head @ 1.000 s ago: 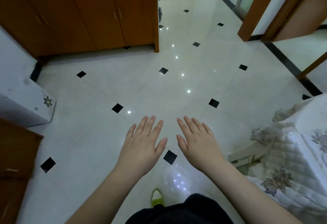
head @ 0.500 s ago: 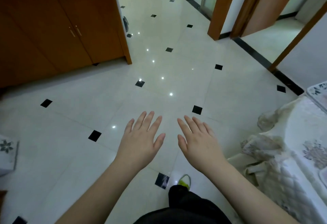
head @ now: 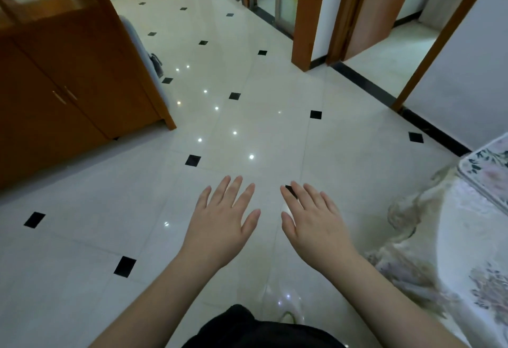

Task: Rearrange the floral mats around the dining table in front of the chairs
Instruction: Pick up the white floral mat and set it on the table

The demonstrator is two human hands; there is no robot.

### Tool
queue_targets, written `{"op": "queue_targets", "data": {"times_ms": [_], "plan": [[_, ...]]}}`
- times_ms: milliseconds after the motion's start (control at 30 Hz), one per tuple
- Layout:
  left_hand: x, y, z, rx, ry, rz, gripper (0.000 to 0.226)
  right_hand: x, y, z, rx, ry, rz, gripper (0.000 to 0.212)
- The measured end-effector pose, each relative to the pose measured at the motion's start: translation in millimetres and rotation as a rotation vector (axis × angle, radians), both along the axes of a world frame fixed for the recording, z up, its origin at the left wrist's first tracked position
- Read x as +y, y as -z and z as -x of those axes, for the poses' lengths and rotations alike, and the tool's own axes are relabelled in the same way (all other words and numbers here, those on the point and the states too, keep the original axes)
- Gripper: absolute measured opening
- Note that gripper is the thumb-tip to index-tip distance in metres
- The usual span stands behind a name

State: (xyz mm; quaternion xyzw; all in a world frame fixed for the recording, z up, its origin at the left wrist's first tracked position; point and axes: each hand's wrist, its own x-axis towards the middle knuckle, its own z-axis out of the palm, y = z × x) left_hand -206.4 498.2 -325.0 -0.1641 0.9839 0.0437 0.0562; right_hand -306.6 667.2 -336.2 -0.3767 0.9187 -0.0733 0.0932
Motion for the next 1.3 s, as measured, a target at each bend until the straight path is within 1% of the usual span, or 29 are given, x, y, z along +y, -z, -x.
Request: {"op": "queue_targets", "data": {"times_ms": [267, 433, 600, 733, 933, 1067, 1133, 1200, 1300], "plan": [[-62, 7, 97, 0.003, 0.097, -0.003, 0.077, -57, 12, 75, -0.017, 0.099, -0.007, 0.059], [-117, 5, 164, 0.013, 0.161, -0.005, 0.078, -102, 8, 125, -0.004, 0.209, -0.015, 0.058], [-144, 10, 229, -0.011, 0.275, -0.013, 0.079, -115, 5, 166, 0.0, 0.351, -0.028, 0.056], [-136, 10, 277, -0.014, 0.376, -0.069, 0.082, -107, 6, 196, -0.002, 0.464, -0.051, 0.057], [-104, 12, 359, -0.002, 0.536, -0.1, 0.078, -76, 17, 259, 0.006, 0.602, -0.035, 0.056], [-67, 14, 423, -0.001, 0.662, -0.079, 0.068, -46, 26, 308, -0.011, 0.677, -0.02, 0.056], [-47, 12, 454, -0.011, 0.683, -0.052, 0.065, -30, 25, 331, -0.022, 0.714, 0.01, 0.056], [-29, 9, 483, -0.029, 0.682, -0.036, 0.066, -13, 22, 352, -0.03, 0.735, 0.027, 0.055], [-4, 6, 523, -0.046, 0.704, -0.019, 0.066, 16, 19, 387, -0.02, 0.757, 0.007, 0.056]]}}
